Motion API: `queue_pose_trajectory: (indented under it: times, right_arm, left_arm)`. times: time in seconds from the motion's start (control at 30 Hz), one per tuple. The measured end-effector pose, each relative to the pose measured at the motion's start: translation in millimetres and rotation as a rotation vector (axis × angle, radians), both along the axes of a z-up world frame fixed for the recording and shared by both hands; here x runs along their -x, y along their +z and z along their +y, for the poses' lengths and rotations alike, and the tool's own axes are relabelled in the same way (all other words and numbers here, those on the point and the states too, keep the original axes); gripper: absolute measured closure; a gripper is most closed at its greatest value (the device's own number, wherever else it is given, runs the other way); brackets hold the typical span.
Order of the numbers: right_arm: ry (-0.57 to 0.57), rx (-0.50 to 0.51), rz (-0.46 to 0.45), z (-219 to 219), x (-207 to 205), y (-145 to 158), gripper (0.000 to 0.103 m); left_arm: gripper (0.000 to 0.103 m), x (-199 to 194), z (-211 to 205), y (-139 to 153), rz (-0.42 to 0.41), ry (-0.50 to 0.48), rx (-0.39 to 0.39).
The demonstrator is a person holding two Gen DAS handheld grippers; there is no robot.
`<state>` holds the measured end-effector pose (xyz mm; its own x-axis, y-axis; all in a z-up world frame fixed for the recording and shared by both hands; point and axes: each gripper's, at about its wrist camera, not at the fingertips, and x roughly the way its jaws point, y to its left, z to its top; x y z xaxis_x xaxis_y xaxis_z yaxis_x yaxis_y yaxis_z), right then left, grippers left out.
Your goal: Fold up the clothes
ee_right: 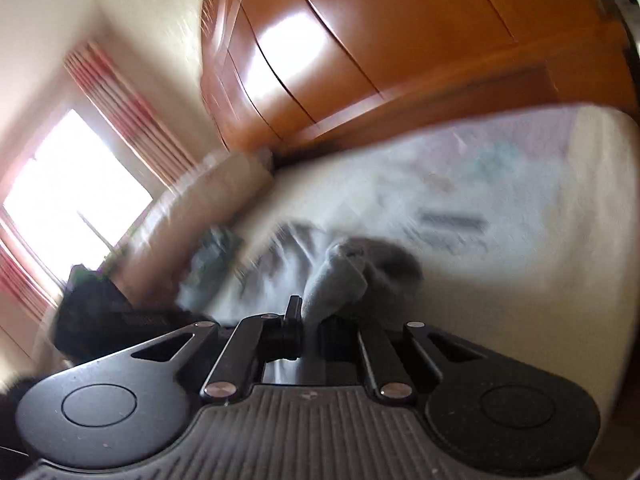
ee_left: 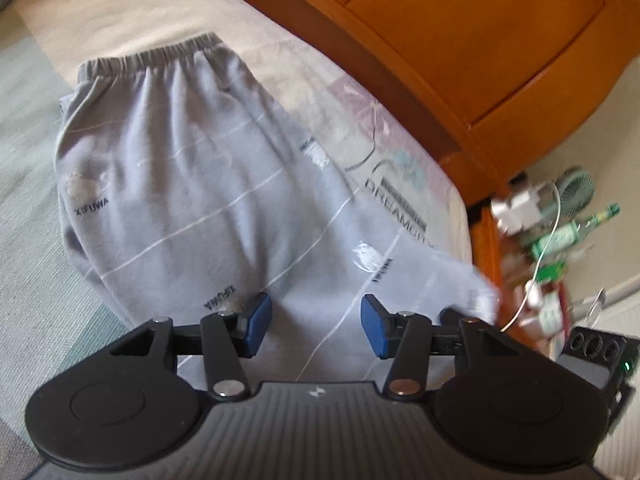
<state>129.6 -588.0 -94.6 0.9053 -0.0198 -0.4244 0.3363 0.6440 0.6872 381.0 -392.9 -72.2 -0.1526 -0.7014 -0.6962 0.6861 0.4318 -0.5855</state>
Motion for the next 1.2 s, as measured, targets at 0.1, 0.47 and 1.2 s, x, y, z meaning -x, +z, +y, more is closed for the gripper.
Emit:
queue_pose_trajectory:
  times: [0.1,0.47,1.2]
  right_arm:
    - [-0.019,-0.038,0.088,-9,9,-11,0.081]
    - [-0.145,-0.017,0.029,-68,-9,4,0.077]
    - [-0.082,0.491,0.210,-41,-55,34,0.089]
  left_arm:
    - [0.052,-2,0,-2,0.012,-0.002,-0.001]
    - [0.050,-5,1,-6,0.032,-0.005,0.018]
    - [0.047,9,0,8,-0.023,-0.038,0.043]
